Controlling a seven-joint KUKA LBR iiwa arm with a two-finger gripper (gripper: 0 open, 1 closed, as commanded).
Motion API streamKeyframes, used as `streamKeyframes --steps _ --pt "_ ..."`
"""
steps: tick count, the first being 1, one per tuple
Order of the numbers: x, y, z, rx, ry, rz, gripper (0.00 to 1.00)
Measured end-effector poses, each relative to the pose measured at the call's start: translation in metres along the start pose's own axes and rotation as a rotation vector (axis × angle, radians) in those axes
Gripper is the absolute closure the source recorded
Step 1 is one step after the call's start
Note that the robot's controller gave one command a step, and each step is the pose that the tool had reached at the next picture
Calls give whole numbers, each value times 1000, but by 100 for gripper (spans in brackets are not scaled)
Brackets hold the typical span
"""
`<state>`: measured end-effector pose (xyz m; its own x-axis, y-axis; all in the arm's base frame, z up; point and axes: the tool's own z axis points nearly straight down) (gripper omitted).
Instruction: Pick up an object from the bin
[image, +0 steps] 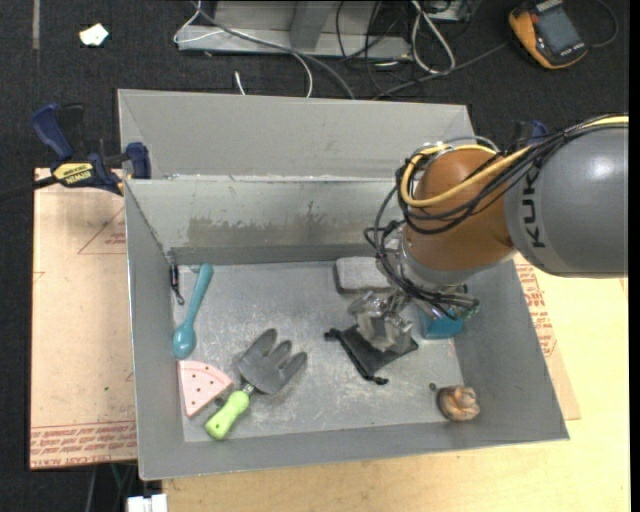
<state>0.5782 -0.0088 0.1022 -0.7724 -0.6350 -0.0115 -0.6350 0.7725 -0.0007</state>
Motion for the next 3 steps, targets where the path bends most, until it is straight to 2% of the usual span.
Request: streamKeyframes --steps 1,2,3 --pt "-3 -9 -6 3 -4 -53 0" --pt "-3 -9 -6 3 -4 -53 0" --pt "6 -12 18 4 -8 91 0"
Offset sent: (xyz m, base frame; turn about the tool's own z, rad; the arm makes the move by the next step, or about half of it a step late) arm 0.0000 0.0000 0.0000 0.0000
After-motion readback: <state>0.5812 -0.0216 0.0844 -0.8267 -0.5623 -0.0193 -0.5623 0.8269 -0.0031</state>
